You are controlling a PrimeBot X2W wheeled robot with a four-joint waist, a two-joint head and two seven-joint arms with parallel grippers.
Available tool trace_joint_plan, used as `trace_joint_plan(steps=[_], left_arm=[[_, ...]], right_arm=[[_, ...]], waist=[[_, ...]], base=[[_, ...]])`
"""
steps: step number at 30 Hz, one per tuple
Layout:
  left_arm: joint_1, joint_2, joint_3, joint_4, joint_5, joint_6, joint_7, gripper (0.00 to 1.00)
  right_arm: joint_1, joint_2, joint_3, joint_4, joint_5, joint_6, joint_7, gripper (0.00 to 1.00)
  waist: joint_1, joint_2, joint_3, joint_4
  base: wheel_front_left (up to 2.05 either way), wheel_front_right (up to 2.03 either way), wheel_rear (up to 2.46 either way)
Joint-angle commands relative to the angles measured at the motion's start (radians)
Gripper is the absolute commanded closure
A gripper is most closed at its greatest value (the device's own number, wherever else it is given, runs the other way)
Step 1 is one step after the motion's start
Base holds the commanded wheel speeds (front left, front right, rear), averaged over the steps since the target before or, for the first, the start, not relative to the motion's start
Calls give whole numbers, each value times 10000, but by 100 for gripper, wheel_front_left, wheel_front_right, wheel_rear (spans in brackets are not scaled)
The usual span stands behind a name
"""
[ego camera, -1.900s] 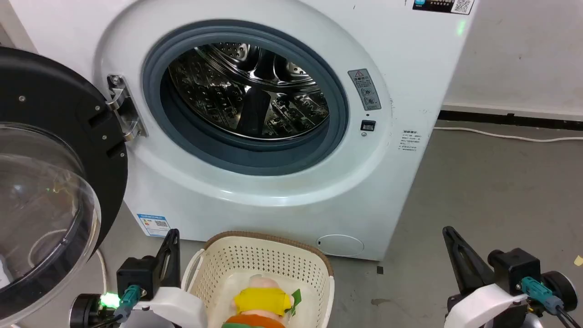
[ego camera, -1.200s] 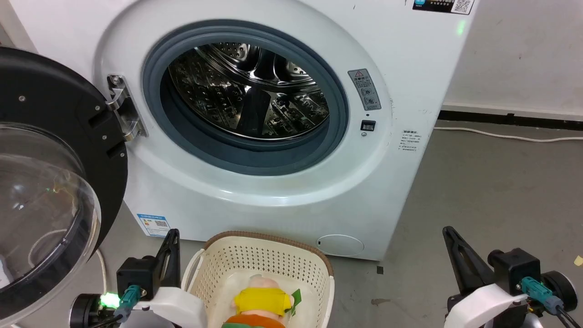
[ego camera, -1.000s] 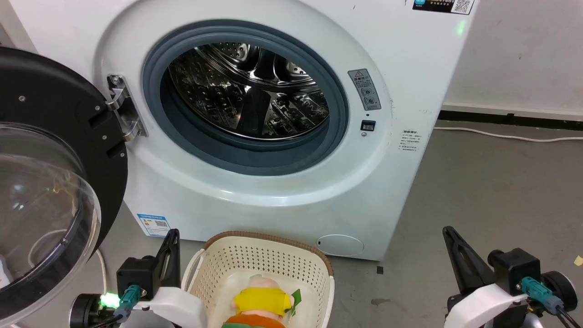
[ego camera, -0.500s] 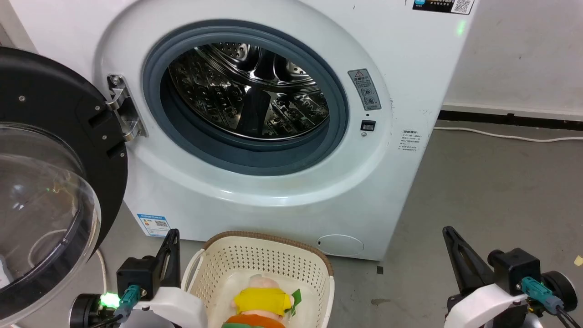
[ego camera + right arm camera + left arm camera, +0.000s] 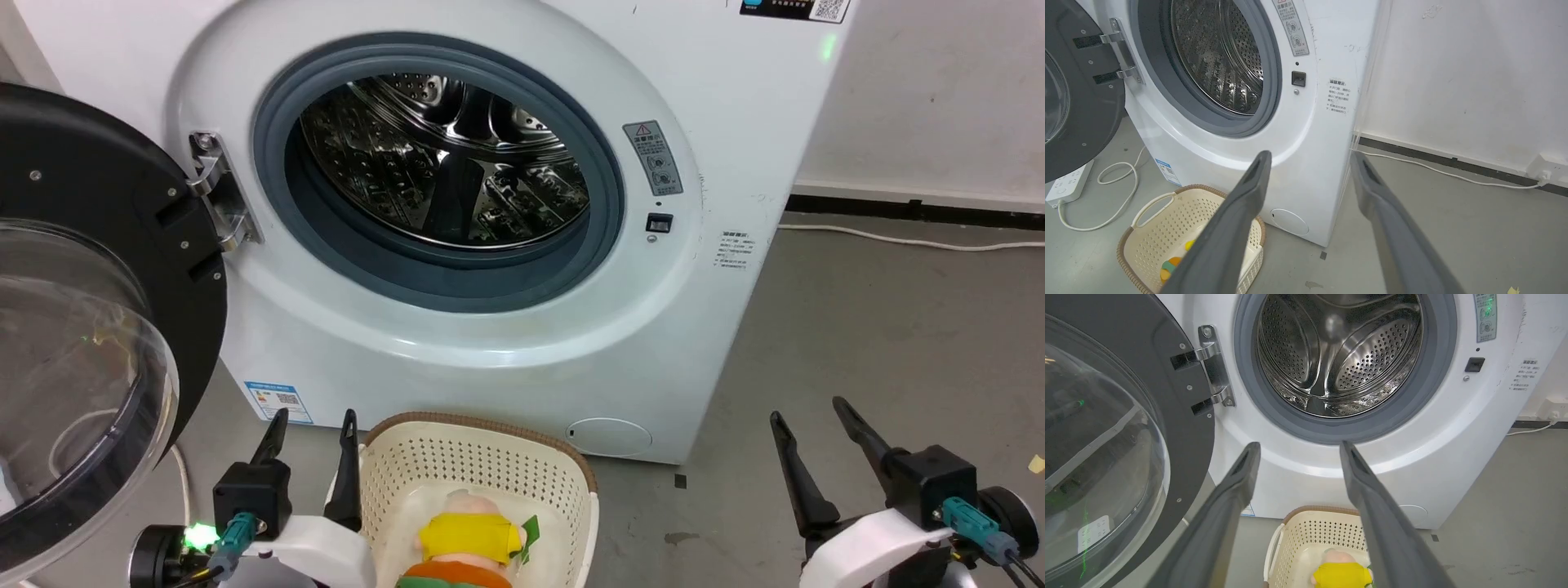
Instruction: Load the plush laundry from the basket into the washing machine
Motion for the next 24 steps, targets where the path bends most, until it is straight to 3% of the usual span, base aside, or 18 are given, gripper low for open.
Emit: trace_joint_plan(steps=[1,13,24], left_arm=[[-6,1,-30,-68,-88,26,-90,0],[-191,2,-248,1,-197,39,-341,0],[-695,3,-496,873,-301,-24,-571,0]], right_arm=[[1,0,-60,-19,143,-1,-109,0],[-112,1,-232,-62,267,-2,-359,0],[-357,1,-262,-108,546,-2,-589,0]], waist=[[-1,0,20,-7],[-1,0,452,-144],[-1,0,1171,-434]], base=[[0,0,0],[0,0,0],[0,0,0]])
